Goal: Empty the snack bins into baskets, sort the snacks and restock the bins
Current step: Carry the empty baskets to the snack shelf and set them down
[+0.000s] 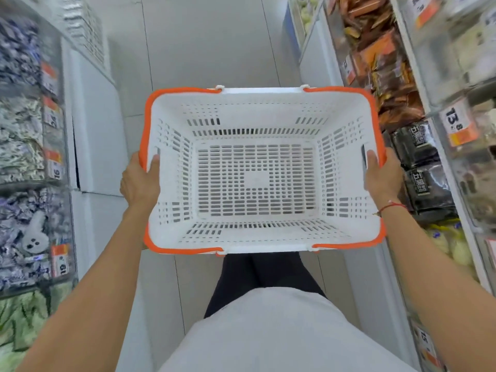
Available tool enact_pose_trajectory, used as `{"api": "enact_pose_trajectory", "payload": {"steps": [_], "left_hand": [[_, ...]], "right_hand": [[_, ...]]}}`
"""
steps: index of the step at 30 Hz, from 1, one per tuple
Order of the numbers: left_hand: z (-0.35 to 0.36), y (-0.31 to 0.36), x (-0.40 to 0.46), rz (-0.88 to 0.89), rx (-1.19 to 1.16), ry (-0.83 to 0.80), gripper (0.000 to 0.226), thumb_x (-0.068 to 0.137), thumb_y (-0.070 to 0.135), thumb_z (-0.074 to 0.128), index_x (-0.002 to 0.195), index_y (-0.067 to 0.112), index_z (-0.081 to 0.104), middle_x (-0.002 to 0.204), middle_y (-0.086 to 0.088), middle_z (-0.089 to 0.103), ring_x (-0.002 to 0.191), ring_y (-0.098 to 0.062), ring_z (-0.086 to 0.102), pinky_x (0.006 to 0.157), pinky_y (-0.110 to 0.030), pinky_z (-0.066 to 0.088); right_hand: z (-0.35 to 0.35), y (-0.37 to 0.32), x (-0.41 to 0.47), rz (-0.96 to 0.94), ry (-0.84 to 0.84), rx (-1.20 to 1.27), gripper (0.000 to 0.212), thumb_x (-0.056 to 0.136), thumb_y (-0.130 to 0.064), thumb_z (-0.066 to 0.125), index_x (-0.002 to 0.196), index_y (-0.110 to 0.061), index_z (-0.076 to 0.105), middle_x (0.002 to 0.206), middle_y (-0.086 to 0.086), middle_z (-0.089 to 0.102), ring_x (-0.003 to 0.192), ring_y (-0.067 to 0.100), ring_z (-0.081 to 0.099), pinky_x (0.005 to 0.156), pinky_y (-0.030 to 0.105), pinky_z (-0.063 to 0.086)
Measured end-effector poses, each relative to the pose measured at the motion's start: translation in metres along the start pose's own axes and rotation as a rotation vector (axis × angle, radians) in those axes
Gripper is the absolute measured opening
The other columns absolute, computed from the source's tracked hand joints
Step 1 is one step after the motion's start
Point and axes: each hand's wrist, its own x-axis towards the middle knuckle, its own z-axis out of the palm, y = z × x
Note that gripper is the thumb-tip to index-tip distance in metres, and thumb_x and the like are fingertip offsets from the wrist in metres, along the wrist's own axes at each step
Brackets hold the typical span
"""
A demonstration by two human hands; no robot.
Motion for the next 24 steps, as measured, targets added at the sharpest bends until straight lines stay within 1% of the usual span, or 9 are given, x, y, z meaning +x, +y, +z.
{"api": "enact_pose_trajectory", "payload": {"steps": [2,5,8,12,17,19,21,22,24], "left_hand": [[0.008,0.024,0.038,0.036,0.025,-0.015,0.042,0.098,0.048,0.047,0.107,0.007,0.055,0.1,-0.009,0.064,0.086,-0.028,0.059,0.073,-0.036,0.044],[0.024,0.063,0.089,0.116,0.055,-0.041,0.042,0.098,0.046,0.047,0.112,0.008,0.056,0.105,-0.011,0.065,0.094,-0.031,0.061,0.075,-0.035,0.041],[0.041,0.107,0.132,0.167,0.097,-0.09,0.043,0.099,0.045,0.046,0.119,0.009,0.056,0.11,-0.009,0.065,0.1,-0.03,0.059,0.077,-0.033,0.038],[0.072,0.166,0.186,0.27,0.133,-0.148,0.044,0.099,0.047,0.045,0.123,0.012,0.054,0.114,-0.008,0.064,0.104,-0.03,0.059,0.082,-0.035,0.04],[0.117,0.23,0.244,0.415,0.181,-0.263,0.043,0.097,0.05,0.045,0.119,0.014,0.055,0.109,-0.007,0.066,0.1,-0.029,0.061,0.085,-0.038,0.044],[0.139,0.257,0.263,0.479,0.189,-0.33,0.042,0.097,0.048,0.045,0.12,0.014,0.055,0.11,-0.006,0.066,0.101,-0.028,0.06,0.086,-0.037,0.043],[0.161,0.284,0.28,0.544,0.196,-0.391,0.04,0.098,0.045,0.047,0.121,0.013,0.055,0.111,-0.007,0.065,0.101,-0.027,0.06,0.083,-0.034,0.041],[0.172,0.297,0.289,0.579,0.205,-0.418,0.039,0.099,0.044,0.048,0.12,0.012,0.056,0.11,-0.007,0.066,0.1,-0.028,0.06,0.083,-0.034,0.041],[0.191,0.32,0.308,0.656,0.228,-0.465,0.038,0.098,0.043,0.048,0.114,0.009,0.056,0.104,-0.01,0.066,0.096,-0.032,0.061,0.083,-0.039,0.044]], "right_hand": [[0.007,-0.012,0.018,0.04,0.027,0.012,0.036,0.1,-0.034,0.045,0.121,-0.006,0.055,0.117,0.019,0.063,0.106,0.038,0.058,0.088,0.042,0.044],[0.017,-0.024,0.042,0.095,0.071,0.026,0.033,0.099,-0.031,0.045,0.117,-0.005,0.055,0.114,0.02,0.063,0.103,0.037,0.058,0.081,0.037,0.041],[0.025,-0.031,0.061,0.177,0.131,0.053,0.033,0.099,-0.029,0.046,0.116,-0.002,0.056,0.112,0.02,0.064,0.101,0.036,0.059,0.075,0.034,0.038],[0.037,-0.033,0.087,0.302,0.18,0.13,0.034,0.1,-0.029,0.046,0.116,0.0,0.054,0.114,0.021,0.062,0.101,0.034,0.06,0.074,0.031,0.037],[0.038,-0.038,0.097,0.529,0.251,0.106,0.037,0.102,-0.031,0.042,0.12,0.0,0.052,0.118,0.02,0.061,0.103,0.032,0.059,0.069,0.026,0.031],[0.042,-0.038,0.099,0.594,0.301,0.136,0.038,0.102,-0.033,0.042,0.118,0.0,0.052,0.114,0.021,0.062,0.101,0.034,0.06,0.073,0.03,0.038],[0.048,-0.04,0.097,0.688,0.363,0.167,0.038,0.102,-0.036,0.043,0.118,-0.003,0.053,0.114,0.019,0.061,0.102,0.034,0.06,0.082,0.041,0.046],[0.051,-0.043,0.095,0.742,0.393,0.173,0.039,0.102,-0.036,0.043,0.12,-0.004,0.052,0.116,0.018,0.061,0.105,0.035,0.059,0.087,0.046,0.047],[0.061,-0.051,0.09,0.821,0.45,0.184,0.038,0.102,-0.035,0.043,0.126,-0.006,0.05,0.119,0.019,0.06,0.108,0.037,0.057,0.091,0.048,0.044]]}}
